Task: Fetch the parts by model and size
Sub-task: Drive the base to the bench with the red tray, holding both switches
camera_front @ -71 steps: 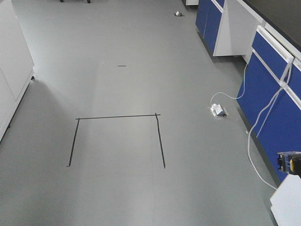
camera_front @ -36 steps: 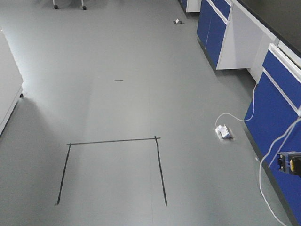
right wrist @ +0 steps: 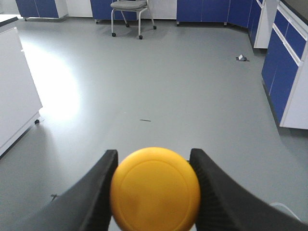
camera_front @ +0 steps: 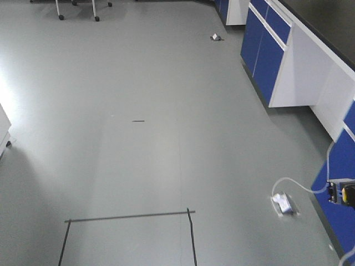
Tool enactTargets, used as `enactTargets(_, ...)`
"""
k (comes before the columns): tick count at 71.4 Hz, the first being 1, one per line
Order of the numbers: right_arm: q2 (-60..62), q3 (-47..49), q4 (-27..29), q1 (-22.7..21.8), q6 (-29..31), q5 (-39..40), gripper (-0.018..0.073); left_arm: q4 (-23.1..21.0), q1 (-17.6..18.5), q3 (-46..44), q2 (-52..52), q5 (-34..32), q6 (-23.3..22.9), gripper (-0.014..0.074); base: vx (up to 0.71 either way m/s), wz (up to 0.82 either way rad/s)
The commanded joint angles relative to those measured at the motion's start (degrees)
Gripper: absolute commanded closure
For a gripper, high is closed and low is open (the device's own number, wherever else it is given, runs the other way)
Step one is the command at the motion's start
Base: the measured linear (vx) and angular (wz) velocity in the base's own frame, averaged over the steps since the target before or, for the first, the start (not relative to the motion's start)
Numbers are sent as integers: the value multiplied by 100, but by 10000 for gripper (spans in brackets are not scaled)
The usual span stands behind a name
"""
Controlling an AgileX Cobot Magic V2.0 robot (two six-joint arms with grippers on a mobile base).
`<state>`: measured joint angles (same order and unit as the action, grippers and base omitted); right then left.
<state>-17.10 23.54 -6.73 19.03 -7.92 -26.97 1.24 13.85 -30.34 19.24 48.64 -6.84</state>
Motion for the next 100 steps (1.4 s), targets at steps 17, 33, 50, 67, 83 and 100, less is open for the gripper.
enactTargets(17,-59,175,-57,5,32,423,569,-4,36,-148,45,-407,-10,603,67,10)
enactTargets(33,-59,175,-57,10,32,424,569,-4,36,-148,45,-407,-10,603,69,5)
enactTargets(50,-59,175,-57,10,32,429,569,-4,36,-148,45,-407,-10,603,73,0)
enactTargets(67,-59,175,-57,10,32,424,569,-4,36,-148,45,-414,-10,603,74,-5)
enactTargets(83,-59,175,-57,10,32,424,569,-4,36,-148,45,-414,-10,603,74,-2)
enactTargets(100,-59,175,-51,10,32,423,569,-4,36,-148,42,-411,-10,603,77,2)
